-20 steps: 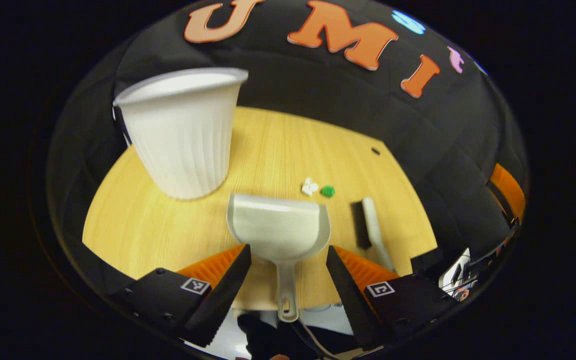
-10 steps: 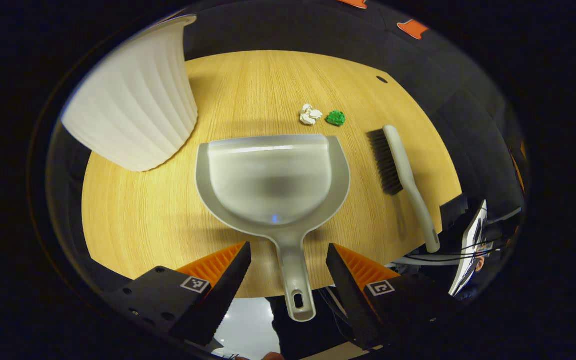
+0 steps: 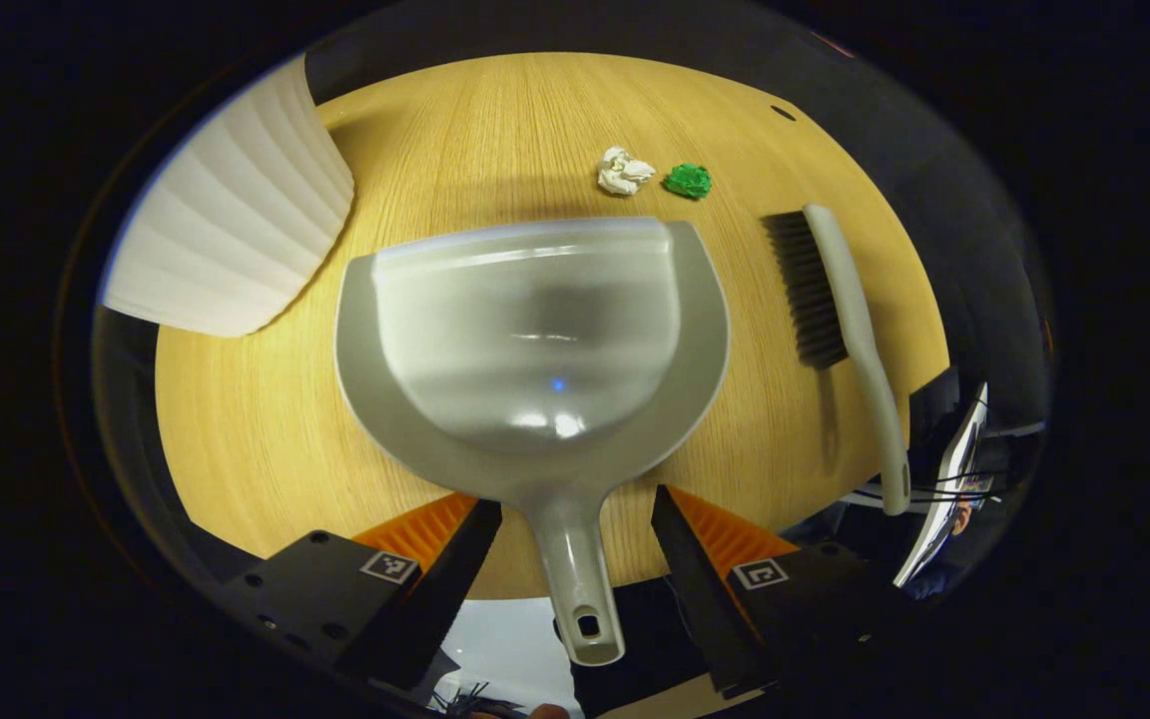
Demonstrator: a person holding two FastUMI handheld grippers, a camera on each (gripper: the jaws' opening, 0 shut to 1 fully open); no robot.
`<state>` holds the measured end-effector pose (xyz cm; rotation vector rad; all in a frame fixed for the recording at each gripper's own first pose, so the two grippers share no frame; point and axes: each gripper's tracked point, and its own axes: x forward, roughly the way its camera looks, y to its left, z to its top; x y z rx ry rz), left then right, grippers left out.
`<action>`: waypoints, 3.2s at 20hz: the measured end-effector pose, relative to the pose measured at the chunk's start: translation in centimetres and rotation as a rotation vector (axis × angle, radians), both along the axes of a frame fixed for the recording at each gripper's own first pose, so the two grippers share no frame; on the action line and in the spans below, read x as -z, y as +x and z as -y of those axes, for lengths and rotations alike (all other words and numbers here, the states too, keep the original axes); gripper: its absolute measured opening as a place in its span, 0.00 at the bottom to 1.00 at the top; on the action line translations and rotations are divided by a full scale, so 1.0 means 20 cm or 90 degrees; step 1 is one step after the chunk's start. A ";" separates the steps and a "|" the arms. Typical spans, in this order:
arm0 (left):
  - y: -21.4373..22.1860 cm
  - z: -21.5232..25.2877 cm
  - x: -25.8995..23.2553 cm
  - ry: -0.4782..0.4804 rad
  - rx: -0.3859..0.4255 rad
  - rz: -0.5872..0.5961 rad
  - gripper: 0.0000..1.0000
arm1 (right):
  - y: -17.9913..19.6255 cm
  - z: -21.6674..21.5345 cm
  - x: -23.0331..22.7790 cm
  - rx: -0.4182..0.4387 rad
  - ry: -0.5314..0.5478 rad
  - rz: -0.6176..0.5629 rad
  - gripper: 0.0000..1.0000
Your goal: Pick up the small broom and dustpan from the desktop, sweep the trash into the dustpan with the broom, and then empty the trash into the garbage bin.
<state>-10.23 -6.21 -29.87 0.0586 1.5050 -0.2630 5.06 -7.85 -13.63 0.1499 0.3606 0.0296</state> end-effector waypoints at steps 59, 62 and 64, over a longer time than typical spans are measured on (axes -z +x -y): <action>0.14 -0.04 0.06 -0.065 0.064 0.006 0.31 | -0.11 -0.31 1.18 -0.063 0.031 -0.638 0.54; 0.15 -0.04 0.06 -0.067 0.074 0.005 0.34 | -0.11 -0.31 1.20 -0.063 0.018 -0.654 0.43; 0.14 -0.05 0.06 -0.068 0.079 0.005 0.31 | -0.10 -0.30 1.20 -0.056 0.017 -0.664 0.28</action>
